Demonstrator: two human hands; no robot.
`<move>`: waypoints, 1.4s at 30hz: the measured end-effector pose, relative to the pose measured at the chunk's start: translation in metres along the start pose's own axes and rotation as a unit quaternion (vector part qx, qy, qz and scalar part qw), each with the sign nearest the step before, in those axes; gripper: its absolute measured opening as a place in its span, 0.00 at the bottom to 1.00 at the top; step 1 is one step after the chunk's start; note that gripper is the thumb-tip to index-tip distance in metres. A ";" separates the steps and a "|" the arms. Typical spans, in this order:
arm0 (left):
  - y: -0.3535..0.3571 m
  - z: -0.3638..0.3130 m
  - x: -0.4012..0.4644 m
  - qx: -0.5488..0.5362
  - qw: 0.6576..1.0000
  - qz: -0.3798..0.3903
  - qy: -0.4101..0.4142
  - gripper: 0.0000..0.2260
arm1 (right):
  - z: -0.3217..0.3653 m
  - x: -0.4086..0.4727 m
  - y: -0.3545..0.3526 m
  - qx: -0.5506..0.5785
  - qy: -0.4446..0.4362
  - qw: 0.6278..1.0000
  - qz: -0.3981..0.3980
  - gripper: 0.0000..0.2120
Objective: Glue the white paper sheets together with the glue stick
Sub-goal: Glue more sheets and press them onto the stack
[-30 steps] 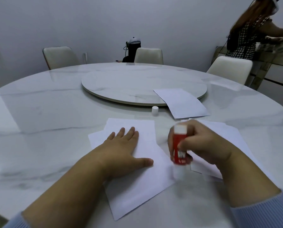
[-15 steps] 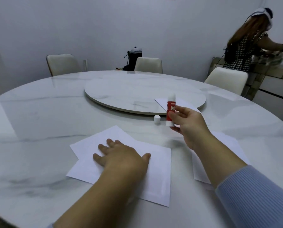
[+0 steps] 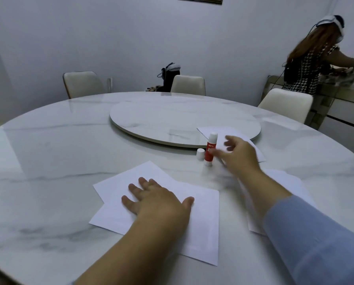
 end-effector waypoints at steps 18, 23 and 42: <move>-0.022 -0.036 -0.026 0.061 0.993 -0.053 0.091 0.35 | -0.046 -0.022 -0.127 -0.482 -0.057 0.868 0.106 0.35; -0.052 0.000 -0.021 -0.082 0.979 -0.136 0.125 0.29 | -0.032 -0.031 -0.135 -0.470 -0.103 0.875 0.049 0.27; -0.100 -0.012 -0.075 -0.715 0.664 0.045 0.213 0.46 | 0.090 -0.101 -0.085 0.330 0.118 0.912 0.216 0.23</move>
Point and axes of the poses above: each hand's wrist, its own x-axis towards the middle knuckle, its own y-axis out of the palm, z = x × y, the point moved 8 cm from there along x, towards the middle knuckle, and after that the axes turned 10 degrees about -z, right-handed, at the moved point
